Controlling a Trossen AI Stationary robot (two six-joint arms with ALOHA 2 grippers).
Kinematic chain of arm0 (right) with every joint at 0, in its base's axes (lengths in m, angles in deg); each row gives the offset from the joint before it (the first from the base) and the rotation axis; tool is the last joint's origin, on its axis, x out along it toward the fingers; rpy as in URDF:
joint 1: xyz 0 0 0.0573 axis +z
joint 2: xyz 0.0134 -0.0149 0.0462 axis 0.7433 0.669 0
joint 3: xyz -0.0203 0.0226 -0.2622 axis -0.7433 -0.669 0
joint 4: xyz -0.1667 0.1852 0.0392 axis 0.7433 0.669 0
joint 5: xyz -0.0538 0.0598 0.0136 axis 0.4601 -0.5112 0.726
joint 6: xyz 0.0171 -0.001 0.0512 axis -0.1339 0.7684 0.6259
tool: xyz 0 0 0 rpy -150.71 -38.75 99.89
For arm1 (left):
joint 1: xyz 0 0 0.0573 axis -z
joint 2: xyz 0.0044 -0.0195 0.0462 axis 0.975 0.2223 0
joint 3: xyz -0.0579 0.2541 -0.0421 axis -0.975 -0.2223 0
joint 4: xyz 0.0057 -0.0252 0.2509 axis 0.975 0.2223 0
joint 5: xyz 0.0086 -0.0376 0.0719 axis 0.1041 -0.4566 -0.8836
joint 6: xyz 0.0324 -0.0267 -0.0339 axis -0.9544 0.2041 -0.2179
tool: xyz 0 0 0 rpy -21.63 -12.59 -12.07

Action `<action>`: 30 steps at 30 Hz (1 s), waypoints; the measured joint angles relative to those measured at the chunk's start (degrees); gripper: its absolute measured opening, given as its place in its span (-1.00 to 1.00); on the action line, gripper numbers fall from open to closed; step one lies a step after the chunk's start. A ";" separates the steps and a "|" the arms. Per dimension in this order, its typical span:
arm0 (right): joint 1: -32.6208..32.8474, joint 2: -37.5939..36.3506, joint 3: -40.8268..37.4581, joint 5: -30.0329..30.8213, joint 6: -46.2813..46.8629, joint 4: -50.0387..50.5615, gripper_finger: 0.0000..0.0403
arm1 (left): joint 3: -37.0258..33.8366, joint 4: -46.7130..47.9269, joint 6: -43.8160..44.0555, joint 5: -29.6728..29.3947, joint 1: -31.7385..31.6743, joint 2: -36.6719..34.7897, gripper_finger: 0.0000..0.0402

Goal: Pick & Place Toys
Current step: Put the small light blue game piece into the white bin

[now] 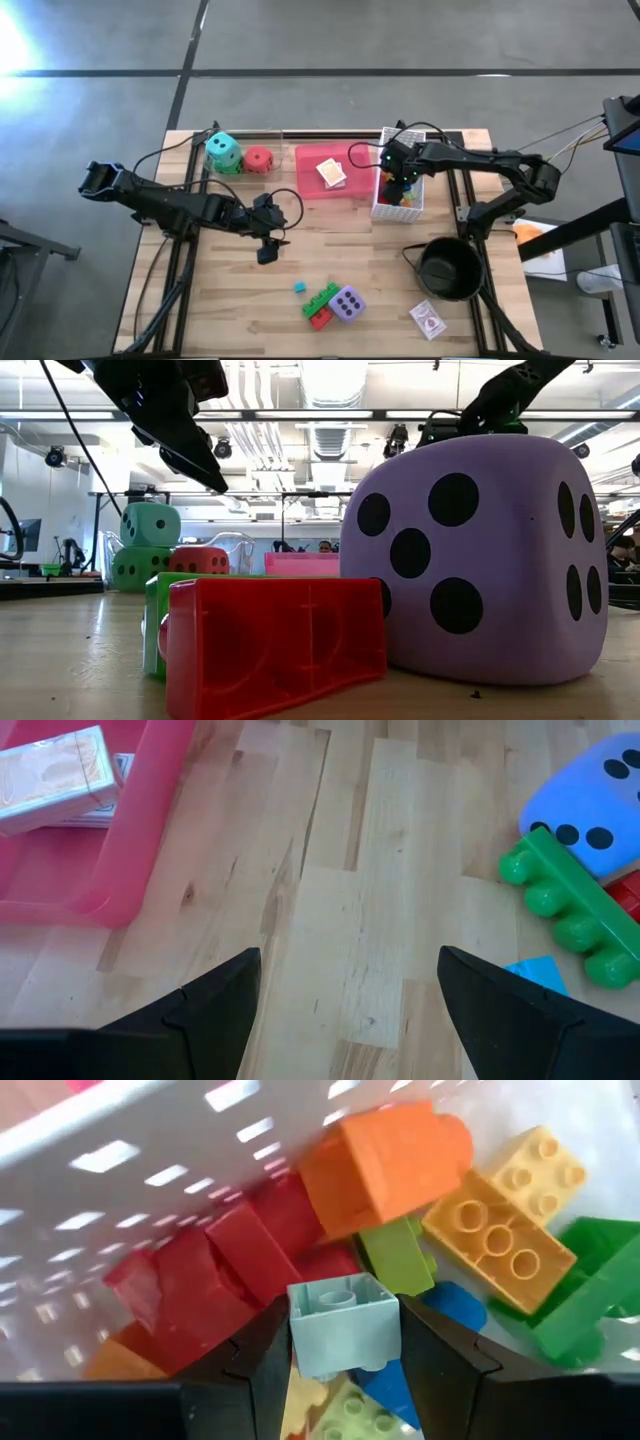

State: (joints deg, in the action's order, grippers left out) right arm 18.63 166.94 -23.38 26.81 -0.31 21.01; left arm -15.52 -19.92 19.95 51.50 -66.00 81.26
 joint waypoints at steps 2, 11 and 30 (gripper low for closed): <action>0.00 -0.13 -0.87 -0.15 1.01 -1.50 -0.22 | 0.00 0.00 -0.02 0.00 0.00 0.00 0.53; -0.02 -0.04 -1.45 -0.74 1.50 -3.46 -0.22 | 0.00 0.00 -0.15 0.00 0.00 0.00 0.53; 0.00 0.00 -0.98 -1.50 4.37 -3.03 -0.22 | 0.00 0.02 -0.13 0.00 0.00 0.00 0.53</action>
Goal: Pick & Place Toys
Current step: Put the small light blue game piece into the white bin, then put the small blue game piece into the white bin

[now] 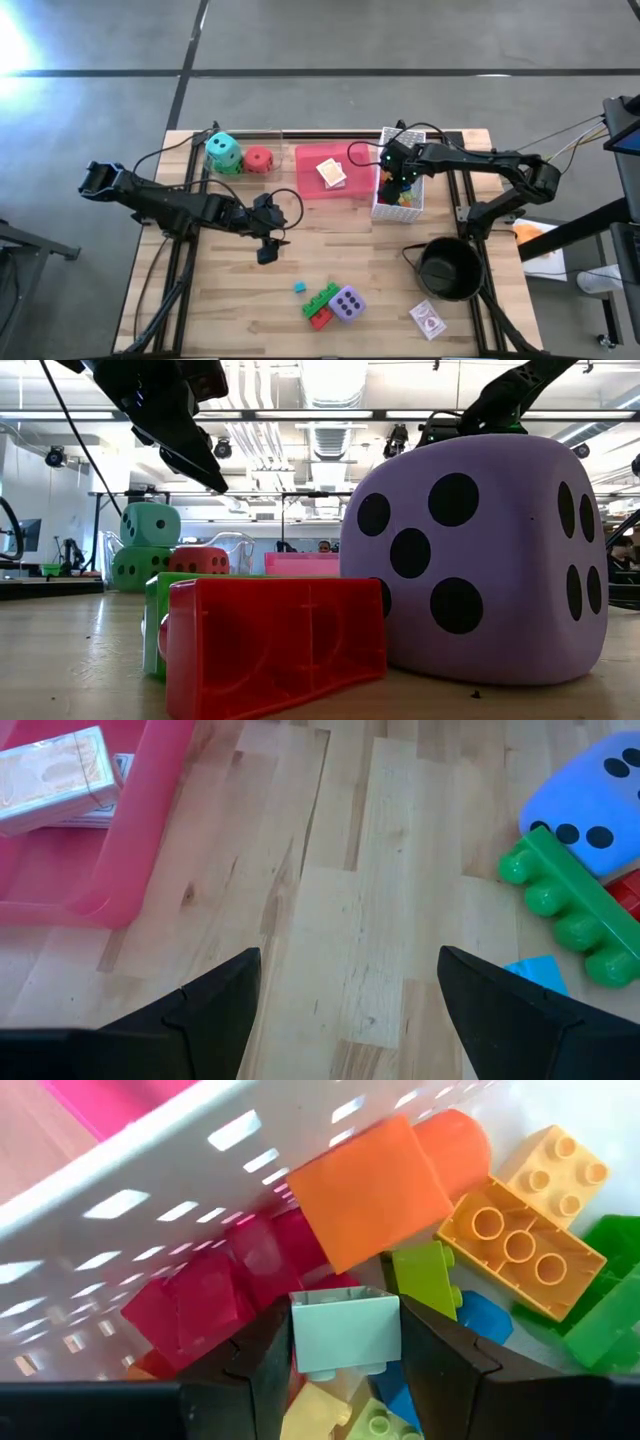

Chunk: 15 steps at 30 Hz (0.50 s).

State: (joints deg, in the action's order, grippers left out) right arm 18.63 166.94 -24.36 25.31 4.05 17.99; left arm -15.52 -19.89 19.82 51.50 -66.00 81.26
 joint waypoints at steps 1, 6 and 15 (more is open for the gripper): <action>0.00 -0.01 0.10 -0.05 0.11 0.14 -0.22 | 0.00 0.00 0.00 0.00 0.00 0.00 0.53; 0.00 -0.02 0.65 -1.39 0.83 0.11 -0.06 | 0.00 0.00 0.03 0.00 0.00 0.00 0.53; 0.00 -0.37 1.07 -2.53 1.22 1.66 0.42 | 0.00 0.00 0.13 0.00 0.00 0.00 0.53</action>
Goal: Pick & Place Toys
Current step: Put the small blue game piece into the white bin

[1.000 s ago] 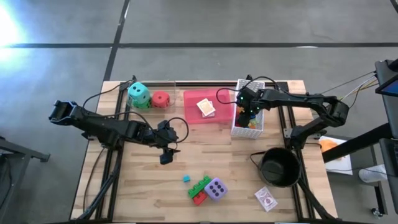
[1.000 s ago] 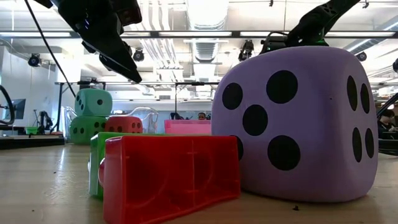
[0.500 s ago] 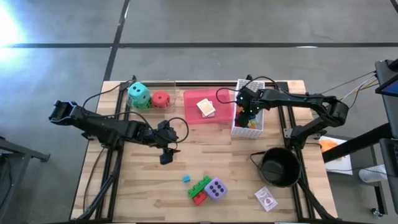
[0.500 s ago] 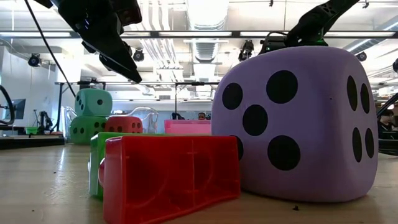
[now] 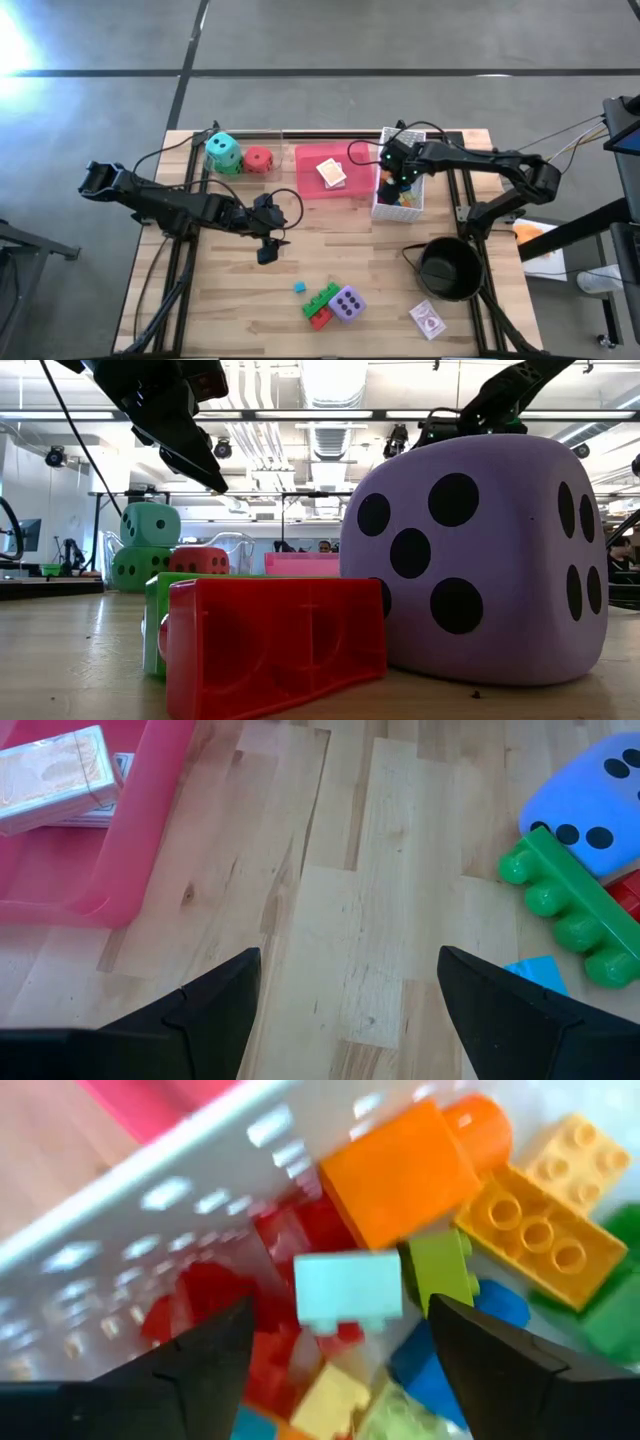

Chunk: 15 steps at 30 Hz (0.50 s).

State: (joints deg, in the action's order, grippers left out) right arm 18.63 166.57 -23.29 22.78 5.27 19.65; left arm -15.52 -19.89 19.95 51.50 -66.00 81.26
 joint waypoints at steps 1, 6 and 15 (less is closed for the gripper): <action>0.00 -0.12 0.47 0.09 0.00 1.35 0.46 | 0.00 0.00 0.00 0.00 0.00 0.00 0.53; 0.61 -0.22 3.71 2.00 0.64 8.09 0.55 | -0.02 -2.25 0.05 0.00 0.00 0.00 0.53; 5.60 -0.28 9.93 4.75 2.68 13.42 0.55 | -0.36 -4.28 1.96 0.04 0.04 0.00 0.53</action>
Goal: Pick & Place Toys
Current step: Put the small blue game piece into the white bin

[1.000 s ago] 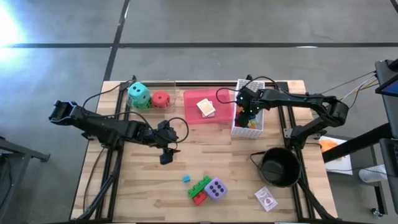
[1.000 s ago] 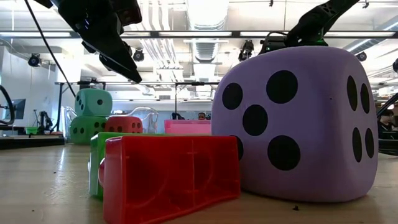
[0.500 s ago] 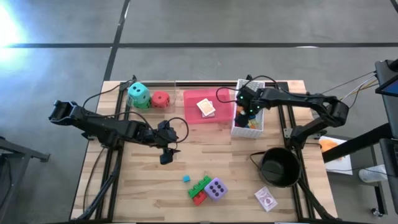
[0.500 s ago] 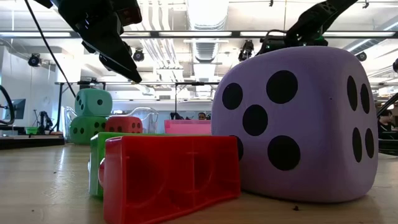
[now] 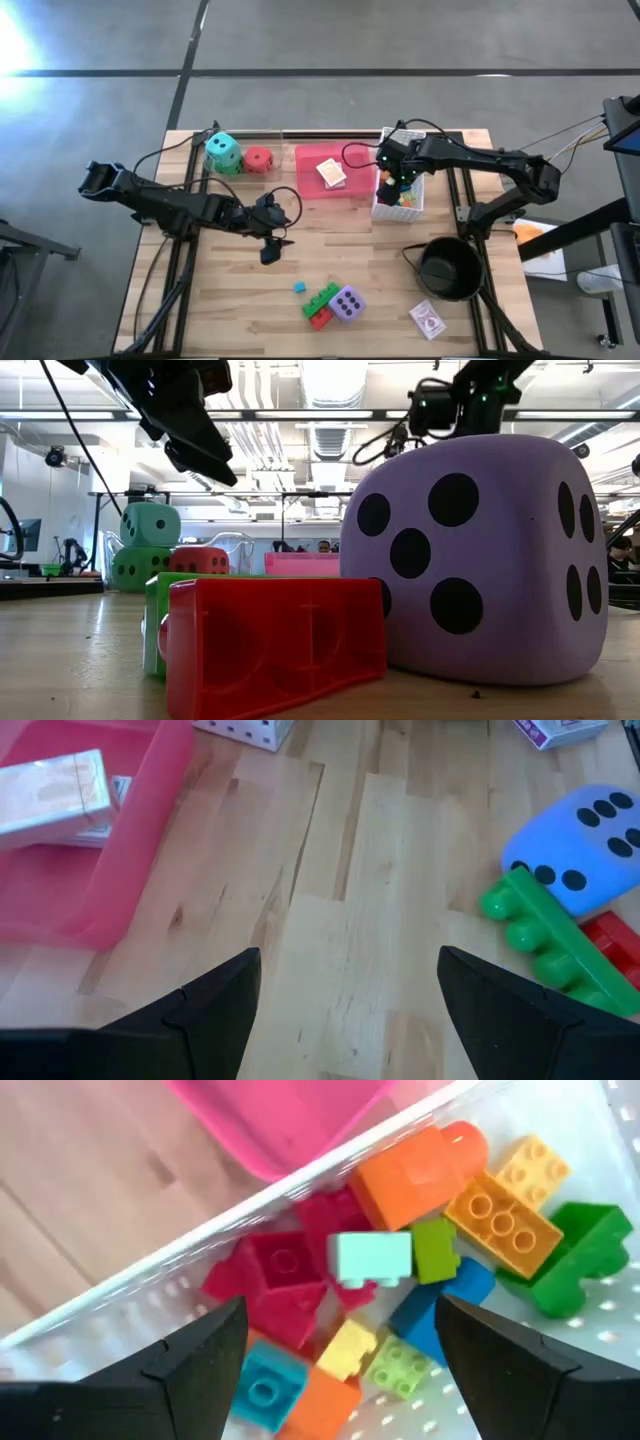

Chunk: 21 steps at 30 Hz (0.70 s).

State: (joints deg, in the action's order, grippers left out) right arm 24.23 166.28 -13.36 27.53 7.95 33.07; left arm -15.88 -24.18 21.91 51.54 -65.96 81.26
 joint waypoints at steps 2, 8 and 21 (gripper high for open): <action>1.64 -0.04 1.59 0.23 1.95 2.71 0.55 | -0.08 -0.22 1.44 -0.03 0.47 0.07 0.53; 12.15 -2.65 2.98 7.08 9.70 8.97 0.55 | -0.48 -4.56 4.16 -0.10 5.12 3.85 0.49; 38.37 -8.08 1.42 24.29 29.44 0.46 0.56 | 2.74 -6.27 10.51 -2.75 13.18 15.95 0.14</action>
State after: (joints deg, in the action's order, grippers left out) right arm 62.60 158.20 -11.94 51.82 37.38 33.53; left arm -13.14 -30.45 32.42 48.79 -52.78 97.21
